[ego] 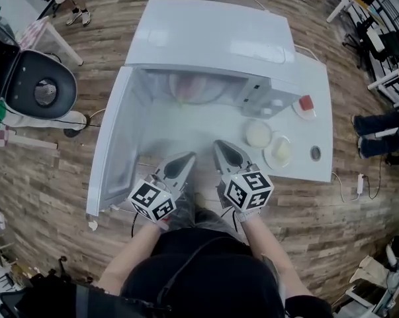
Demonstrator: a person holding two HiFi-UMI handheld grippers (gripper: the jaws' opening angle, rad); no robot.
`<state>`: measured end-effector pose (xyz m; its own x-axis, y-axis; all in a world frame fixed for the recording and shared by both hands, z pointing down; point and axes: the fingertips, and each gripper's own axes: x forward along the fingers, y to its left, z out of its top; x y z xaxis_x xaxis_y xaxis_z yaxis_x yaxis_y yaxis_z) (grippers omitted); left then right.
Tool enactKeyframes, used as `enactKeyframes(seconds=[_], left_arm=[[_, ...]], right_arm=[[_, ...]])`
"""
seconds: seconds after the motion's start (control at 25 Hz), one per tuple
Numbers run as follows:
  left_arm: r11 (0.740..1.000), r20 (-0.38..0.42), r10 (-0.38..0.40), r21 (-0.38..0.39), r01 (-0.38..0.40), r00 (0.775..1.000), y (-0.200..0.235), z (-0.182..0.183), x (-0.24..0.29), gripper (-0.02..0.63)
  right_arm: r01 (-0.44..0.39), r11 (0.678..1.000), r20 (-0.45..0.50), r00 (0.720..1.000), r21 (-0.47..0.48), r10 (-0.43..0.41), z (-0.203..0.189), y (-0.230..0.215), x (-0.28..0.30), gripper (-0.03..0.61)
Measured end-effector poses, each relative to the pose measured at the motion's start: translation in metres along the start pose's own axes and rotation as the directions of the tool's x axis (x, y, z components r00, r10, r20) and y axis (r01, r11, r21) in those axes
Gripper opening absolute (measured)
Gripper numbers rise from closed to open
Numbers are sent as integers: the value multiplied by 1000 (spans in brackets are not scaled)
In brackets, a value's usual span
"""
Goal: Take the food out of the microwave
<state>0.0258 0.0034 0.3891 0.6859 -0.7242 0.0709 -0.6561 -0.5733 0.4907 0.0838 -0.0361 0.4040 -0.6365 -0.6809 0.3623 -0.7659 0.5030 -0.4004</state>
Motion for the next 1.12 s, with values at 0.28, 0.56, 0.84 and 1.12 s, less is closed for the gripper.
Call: enactKeyframes(seconds=[0.28, 0.56, 0.84, 1.12], left_arm=[[999, 10, 32, 5, -32, 999, 35, 14, 23, 11], [996, 17, 93, -3, -93, 996, 64, 14, 37, 11], [989, 54, 148, 19, -149, 988, 86, 21, 50, 11], [985, 66, 166, 26, -168, 984, 100, 25, 55, 11]], right_arm=[[34, 999, -31, 999, -14, -34, 21, -19, 51, 20], [51, 999, -52, 997, -1, -51, 34, -30, 96, 62], [84, 995, -66, 995, 51, -80, 51, -45, 133, 112], [162, 984, -122, 981, 70, -153, 53, -62, 156, 149]])
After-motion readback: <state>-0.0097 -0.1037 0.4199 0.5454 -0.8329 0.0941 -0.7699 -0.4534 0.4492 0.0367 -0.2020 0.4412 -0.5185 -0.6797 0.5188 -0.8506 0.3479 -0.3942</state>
